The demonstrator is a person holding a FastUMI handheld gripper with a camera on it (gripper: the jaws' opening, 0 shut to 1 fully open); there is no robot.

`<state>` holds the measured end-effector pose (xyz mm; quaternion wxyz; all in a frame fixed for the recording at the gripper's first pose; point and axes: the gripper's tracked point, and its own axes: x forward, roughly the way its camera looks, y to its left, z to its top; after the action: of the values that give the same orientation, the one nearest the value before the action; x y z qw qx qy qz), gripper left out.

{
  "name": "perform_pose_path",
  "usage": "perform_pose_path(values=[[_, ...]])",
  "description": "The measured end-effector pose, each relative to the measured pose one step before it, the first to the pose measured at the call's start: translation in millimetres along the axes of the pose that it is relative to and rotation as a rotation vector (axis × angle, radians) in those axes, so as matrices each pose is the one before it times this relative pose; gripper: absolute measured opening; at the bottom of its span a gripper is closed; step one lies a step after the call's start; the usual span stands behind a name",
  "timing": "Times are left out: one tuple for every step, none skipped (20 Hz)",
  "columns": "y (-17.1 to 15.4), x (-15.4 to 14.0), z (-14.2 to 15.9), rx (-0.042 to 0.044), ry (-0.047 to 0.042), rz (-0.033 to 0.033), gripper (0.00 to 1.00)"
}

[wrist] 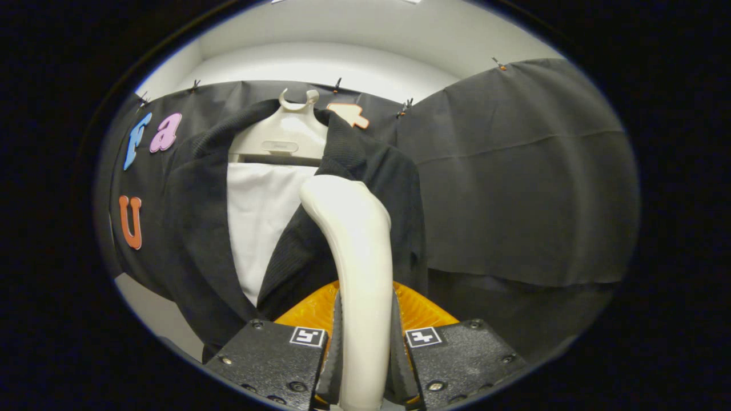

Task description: Iron the clothes twice with a garment steamer, once on the left side and once on the right side.

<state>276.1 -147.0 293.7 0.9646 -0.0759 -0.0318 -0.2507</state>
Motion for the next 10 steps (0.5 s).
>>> perform_pose_path(values=[[-1.46,-0.51,-6.39,-0.00337,0.00747,-0.00266,0.38],[-0.88,1.54,-5.1,-0.00193,0.00834,-0.00346,0.38],[0.29,1.68,-7.28,-0.00121,0.01049,0.00025,0.38],[0.32,-0.09,-4.72,0.00126,0.0087,-0.00103,0.38],[-0.57,-1.57,-7.01,-0.00256,0.0082,-0.00062,0.38],[0.6,-1.93,-5.2,0.00073,0.00652,-0.00146,0.38],[-0.38,-1.6,-9.07,-0.00316,0.00822,-0.00187,0.38],[0.19,1.05,-8.5,-0.00042,0.0125,-0.00604,0.38],[-0.85,0.86,-6.27,0.00081,0.01156,-0.00096,0.38],[0.9,-0.2,-6.64,0.00473,0.01139,0.00072,0.38]])
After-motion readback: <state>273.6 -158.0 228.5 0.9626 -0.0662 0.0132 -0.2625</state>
